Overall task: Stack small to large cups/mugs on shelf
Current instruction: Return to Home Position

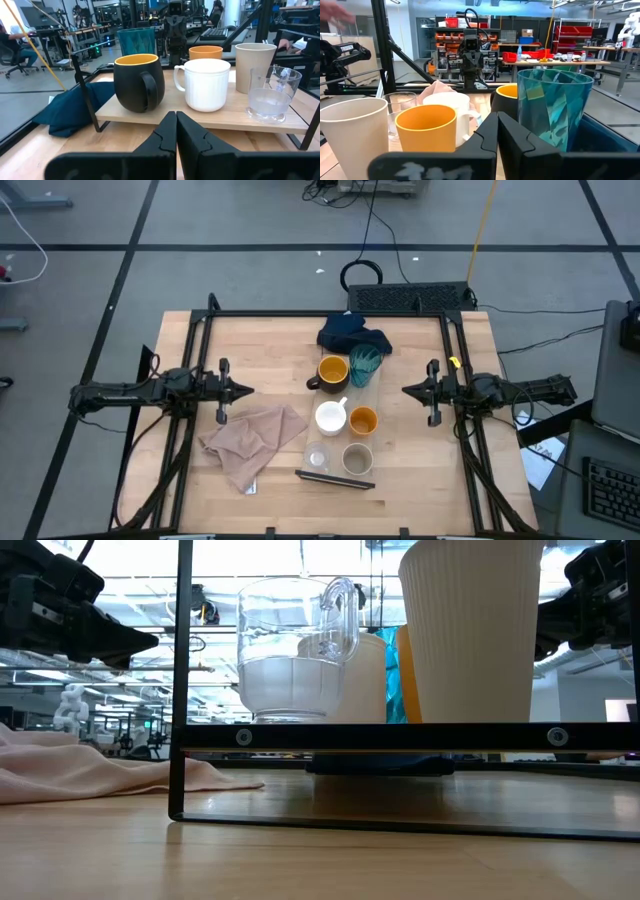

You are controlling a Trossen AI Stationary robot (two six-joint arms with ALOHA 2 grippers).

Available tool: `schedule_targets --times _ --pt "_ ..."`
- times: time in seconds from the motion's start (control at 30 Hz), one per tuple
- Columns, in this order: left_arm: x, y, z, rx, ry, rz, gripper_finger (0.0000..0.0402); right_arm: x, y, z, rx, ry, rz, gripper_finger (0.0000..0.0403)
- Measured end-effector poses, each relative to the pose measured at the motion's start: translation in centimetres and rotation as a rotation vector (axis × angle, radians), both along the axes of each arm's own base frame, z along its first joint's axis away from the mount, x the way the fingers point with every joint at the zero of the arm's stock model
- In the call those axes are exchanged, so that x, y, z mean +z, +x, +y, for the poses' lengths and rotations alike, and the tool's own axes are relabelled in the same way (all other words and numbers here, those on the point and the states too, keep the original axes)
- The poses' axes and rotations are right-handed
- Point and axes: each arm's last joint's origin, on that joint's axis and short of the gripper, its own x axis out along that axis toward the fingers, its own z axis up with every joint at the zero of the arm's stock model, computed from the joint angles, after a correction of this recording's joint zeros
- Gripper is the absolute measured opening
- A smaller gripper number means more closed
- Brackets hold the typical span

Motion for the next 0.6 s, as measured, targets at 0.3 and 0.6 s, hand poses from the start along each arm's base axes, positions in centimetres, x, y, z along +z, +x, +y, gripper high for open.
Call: schedule_targets --times 0.3,0.6 --pt "0.01 0.0 0.0 0.0 0.0 -0.002 0.0006 0.22 -0.02 -0.01 -0.001 0.003 -0.023 0.0" --pt "0.02 0.0 0.0 0.0 0.0 -0.003 0.0005 0.24 -0.02 -0.01 -0.001 0.004 -0.025 0.0"
